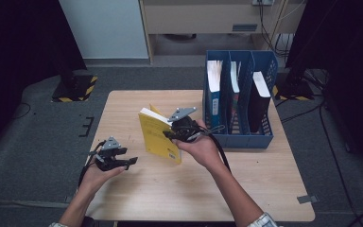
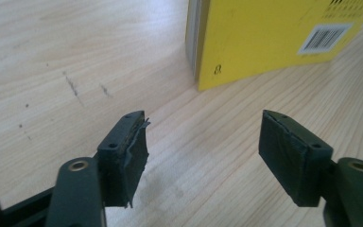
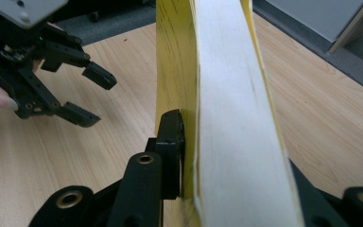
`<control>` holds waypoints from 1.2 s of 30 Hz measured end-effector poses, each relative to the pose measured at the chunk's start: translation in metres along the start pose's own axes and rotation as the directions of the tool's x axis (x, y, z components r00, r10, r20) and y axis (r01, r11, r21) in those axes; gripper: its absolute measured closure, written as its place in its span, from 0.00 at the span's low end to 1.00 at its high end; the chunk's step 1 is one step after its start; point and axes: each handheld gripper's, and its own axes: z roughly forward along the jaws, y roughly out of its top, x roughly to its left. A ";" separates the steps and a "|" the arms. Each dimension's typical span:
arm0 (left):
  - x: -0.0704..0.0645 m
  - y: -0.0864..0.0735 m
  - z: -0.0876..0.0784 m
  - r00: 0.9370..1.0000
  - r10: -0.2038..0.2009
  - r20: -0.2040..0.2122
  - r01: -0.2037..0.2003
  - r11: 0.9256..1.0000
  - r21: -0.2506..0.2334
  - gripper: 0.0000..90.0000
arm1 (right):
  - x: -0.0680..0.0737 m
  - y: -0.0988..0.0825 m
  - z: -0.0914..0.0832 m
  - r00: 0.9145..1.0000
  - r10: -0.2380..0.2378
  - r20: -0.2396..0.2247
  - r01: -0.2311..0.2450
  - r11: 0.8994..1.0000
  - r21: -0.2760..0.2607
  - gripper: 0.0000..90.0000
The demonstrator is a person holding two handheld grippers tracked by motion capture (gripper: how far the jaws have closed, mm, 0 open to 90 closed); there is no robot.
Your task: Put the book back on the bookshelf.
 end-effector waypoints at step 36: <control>0.005 -0.020 0.016 0.999 0.000 -0.040 0.005 0.992 0.124 0.07 | -0.031 0.005 -0.029 0.967 0.255 -0.003 -0.255 0.967 -0.018 0.84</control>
